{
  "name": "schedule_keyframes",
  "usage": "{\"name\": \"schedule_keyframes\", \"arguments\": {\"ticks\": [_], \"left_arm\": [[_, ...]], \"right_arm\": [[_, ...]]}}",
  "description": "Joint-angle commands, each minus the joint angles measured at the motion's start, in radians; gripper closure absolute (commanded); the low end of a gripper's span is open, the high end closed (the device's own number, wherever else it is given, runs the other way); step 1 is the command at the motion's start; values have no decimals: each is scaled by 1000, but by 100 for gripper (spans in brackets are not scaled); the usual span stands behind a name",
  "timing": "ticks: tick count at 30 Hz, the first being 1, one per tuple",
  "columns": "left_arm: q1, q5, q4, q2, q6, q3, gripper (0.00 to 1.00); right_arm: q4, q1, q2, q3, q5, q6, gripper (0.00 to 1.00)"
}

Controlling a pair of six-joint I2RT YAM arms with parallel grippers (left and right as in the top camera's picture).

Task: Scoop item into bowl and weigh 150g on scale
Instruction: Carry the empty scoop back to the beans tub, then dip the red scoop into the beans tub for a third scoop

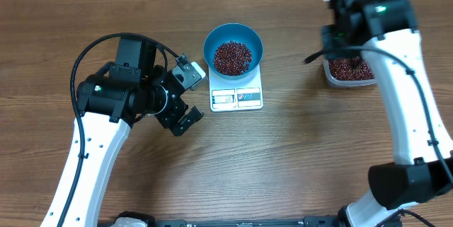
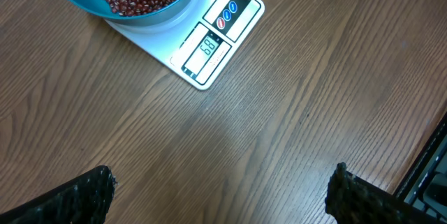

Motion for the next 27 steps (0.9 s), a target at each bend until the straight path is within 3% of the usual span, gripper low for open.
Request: {"name": "schedule_keyframes", "arguments": {"ticks": [1,4,16,27], "left_arm": [[5,0,3,-15,-18,-3,0],[5,0,3,-15,-18,-3,0],[5,0,3,-15,-18,-3,0],[5,0,3,-15,-18,-3,0]], "right_arm": [[-10,-78,9,5,-85,-54,96],[-34,-124,33,5,-206,-134,96],[8,-197,148,-83,-139,-161,96],[216,-226,190,-309,-60,-160,96]]}}
